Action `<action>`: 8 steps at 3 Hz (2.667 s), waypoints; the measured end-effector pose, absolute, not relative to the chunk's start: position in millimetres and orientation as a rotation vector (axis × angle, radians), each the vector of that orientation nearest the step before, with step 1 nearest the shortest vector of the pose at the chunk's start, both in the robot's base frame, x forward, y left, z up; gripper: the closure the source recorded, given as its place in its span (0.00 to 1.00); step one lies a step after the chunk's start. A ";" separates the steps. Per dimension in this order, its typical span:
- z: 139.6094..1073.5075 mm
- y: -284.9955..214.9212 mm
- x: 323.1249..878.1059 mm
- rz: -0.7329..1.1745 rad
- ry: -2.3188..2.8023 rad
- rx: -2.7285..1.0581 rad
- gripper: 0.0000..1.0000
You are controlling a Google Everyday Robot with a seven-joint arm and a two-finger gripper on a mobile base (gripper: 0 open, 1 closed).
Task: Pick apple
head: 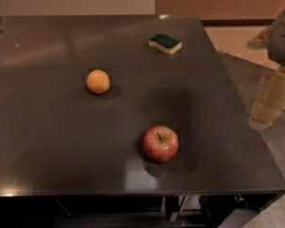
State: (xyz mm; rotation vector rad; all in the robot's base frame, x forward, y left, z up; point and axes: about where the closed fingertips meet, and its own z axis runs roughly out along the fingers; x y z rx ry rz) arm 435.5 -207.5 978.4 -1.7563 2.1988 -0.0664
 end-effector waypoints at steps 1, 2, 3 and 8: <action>975.2 -180.3 427.5 -0.007 2.107 -1.829 0.00; 960.8 -143.9 418.9 0.050 1.996 -1.910 0.00; 935.6 -112.5 414.6 0.097 1.924 -1.981 0.00; 851.6 -43.3 392.4 0.317 1.815 -2.125 0.00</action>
Offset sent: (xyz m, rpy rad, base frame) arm -0.0262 0.1059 -0.0454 0.1140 0.0110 0.3093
